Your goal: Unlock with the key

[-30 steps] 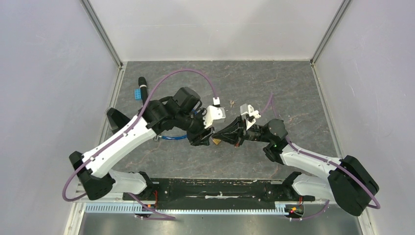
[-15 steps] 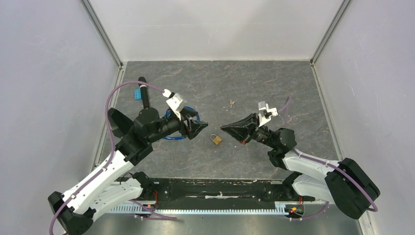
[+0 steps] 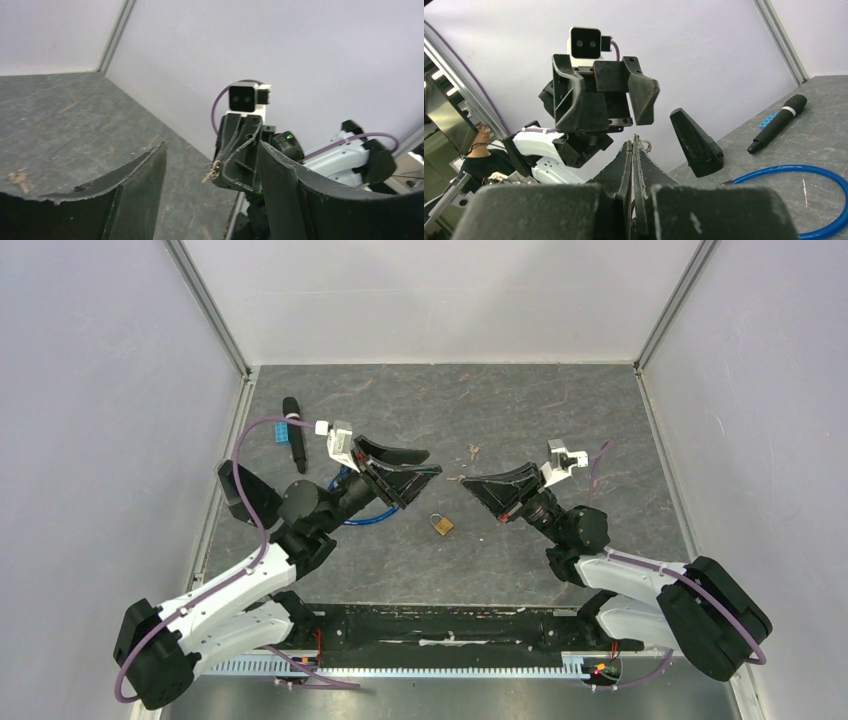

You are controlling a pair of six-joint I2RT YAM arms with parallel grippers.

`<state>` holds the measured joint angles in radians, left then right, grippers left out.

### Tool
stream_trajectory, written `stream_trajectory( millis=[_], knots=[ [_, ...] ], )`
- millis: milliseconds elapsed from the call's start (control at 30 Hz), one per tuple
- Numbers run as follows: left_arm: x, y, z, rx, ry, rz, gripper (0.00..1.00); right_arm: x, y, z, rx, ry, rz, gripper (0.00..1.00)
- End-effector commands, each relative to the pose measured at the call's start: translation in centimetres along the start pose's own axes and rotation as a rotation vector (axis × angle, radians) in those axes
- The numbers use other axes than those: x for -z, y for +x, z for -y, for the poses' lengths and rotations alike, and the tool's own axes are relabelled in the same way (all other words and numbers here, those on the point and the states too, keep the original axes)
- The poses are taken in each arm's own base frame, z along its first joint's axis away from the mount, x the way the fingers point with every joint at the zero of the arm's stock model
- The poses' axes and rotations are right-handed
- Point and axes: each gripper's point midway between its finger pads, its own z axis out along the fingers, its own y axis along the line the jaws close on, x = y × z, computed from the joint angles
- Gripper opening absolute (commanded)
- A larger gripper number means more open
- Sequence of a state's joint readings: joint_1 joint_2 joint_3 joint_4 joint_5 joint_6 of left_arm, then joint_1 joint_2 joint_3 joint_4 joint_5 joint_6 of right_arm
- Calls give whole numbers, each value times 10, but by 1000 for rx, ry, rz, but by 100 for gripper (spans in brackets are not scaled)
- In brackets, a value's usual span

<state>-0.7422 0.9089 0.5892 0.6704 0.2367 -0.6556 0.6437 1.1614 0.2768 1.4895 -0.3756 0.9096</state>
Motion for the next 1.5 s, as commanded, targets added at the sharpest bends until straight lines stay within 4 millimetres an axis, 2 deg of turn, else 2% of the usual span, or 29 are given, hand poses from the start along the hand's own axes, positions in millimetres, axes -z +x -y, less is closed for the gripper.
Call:
stream_trajectory(
  millis=[0,400,567,767,1033,1167,1233,1367,1467],
  knots=[
    [-5,-23,25,105,89,126,72,0,-40,-25,32,-78,176,0],
    [-19,2,28,203,84,75,67,-9,-61,-39,58,-134,254,0],
    [-20,6,23,214,57,68,66,-9,-65,-43,66,-146,266,0],
    [-24,11,28,230,77,41,60,-8,-67,-47,57,-160,276,0],
    [-27,16,28,240,76,28,59,-7,-71,-49,53,-165,290,0],
    [-27,15,30,239,84,32,51,-7,-69,-46,41,-157,282,0],
    [-26,14,31,239,92,36,39,-6,-68,-45,34,-156,281,0],
    [-25,13,33,237,104,44,27,-5,-67,-45,27,-157,279,0],
    [-26,12,34,236,108,50,24,-6,-66,-45,22,-160,274,0]
  ],
)
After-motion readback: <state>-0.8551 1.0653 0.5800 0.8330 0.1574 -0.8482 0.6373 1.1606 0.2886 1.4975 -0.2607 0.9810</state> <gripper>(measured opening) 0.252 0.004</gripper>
